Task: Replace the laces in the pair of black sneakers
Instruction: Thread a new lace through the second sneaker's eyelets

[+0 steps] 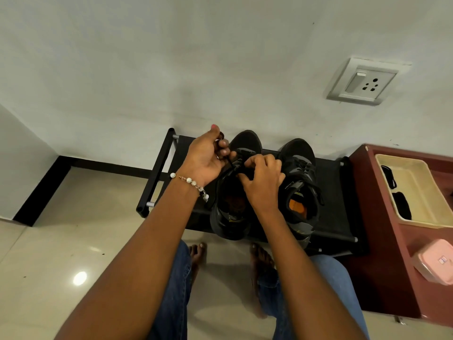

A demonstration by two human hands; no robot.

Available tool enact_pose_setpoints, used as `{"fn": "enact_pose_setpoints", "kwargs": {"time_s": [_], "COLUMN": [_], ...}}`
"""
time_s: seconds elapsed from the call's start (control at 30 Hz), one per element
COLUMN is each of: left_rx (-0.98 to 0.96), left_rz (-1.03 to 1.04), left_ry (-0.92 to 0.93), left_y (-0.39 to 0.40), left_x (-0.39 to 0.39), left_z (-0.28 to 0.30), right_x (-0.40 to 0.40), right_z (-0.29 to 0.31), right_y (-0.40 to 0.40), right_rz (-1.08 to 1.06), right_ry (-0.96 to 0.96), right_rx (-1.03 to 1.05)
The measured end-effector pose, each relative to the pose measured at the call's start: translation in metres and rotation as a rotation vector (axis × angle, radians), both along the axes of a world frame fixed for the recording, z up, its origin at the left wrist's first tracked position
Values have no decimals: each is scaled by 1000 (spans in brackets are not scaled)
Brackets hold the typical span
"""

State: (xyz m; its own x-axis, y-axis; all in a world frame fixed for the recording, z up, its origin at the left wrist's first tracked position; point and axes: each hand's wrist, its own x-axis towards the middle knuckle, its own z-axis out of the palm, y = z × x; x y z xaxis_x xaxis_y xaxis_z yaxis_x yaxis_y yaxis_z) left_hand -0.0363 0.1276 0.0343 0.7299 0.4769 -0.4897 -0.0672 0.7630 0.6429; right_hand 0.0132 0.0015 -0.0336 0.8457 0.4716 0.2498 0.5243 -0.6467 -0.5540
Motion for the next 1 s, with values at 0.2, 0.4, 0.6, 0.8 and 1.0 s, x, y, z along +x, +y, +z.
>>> {"fn": "enact_pose_setpoints", "kwargs": {"time_s": [0.2,0.4,0.6,0.8,1.0], "left_rx": [-217,786,2015,1540,509], "left_rz": [107,-59,-993,-680,-261], "left_ry": [6,180,656,547,185], "left_y": [10,16,26,27,10], "left_x": [14,22,1,-8,-6], "left_z": [26,48,24,33,56], "right_x": [-15,-25,-29,-32,-34], "right_z": [5,9,11,15,23], "right_y": [-1,-5,-4,-3,0], "right_rz": [-157,-286,-270,-267,-273], "right_ry": [115,268,246,200,312], "right_rx": [70,-42,-89,-133,-120]}}
